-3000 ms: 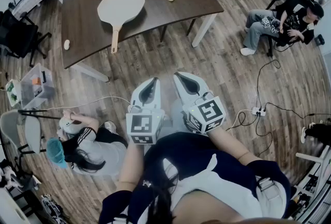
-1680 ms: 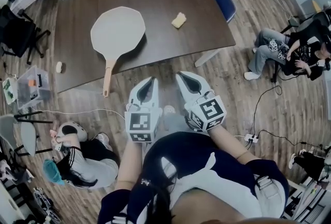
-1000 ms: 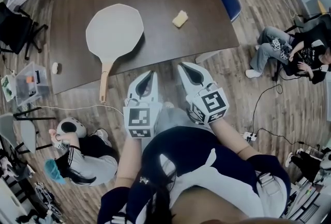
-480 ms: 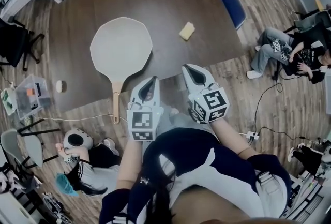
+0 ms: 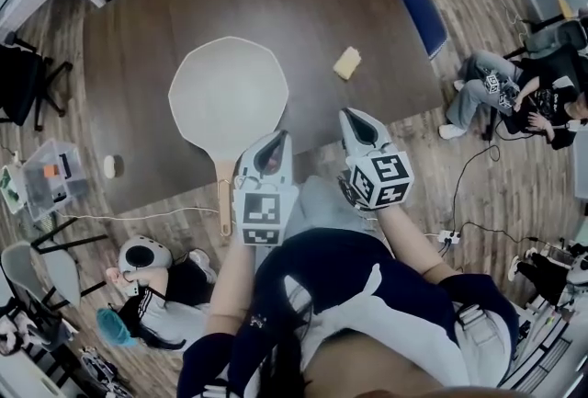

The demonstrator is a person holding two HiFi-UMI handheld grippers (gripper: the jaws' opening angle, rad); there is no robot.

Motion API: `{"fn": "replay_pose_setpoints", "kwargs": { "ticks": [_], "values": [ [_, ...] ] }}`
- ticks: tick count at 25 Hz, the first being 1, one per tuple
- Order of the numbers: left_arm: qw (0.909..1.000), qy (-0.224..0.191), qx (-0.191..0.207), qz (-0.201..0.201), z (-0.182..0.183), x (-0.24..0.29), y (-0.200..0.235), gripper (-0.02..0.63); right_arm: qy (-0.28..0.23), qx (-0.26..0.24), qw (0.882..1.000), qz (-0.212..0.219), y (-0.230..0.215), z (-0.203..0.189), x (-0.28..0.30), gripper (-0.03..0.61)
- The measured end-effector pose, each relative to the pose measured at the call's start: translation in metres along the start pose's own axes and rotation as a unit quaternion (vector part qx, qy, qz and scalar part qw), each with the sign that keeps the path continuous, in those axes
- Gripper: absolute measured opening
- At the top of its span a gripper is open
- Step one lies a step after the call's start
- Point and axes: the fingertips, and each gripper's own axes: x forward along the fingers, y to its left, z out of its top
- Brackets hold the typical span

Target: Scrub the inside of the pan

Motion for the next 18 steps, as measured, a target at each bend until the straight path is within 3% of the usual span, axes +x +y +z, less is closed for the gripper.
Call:
{"fn": "replay_pose_setpoints", "kwargs": {
  "ticks": [7, 8, 18],
  "values": [
    [0.9998, 0.009, -0.013, -0.010, -0.001, 0.015, 0.014, 0.005, -0.009, 0.019, 0.999, -0.029, -0.022, 0.011, 0.025, 0.014],
    [0.9998, 0.011, -0.014, -0.009, 0.000, 0.019, 0.015, 0.005, -0.006, 0.021, 0.999, -0.032, -0.029, 0.011, 0.029, 0.048],
    [0.9990, 0.021, -0.034, 0.019, 0.011, 0.055, 0.046, 0.005, 0.063, 0.086, 0.993, -0.050, -0.084, -0.019, 0.090, 0.051]
  ]
}}
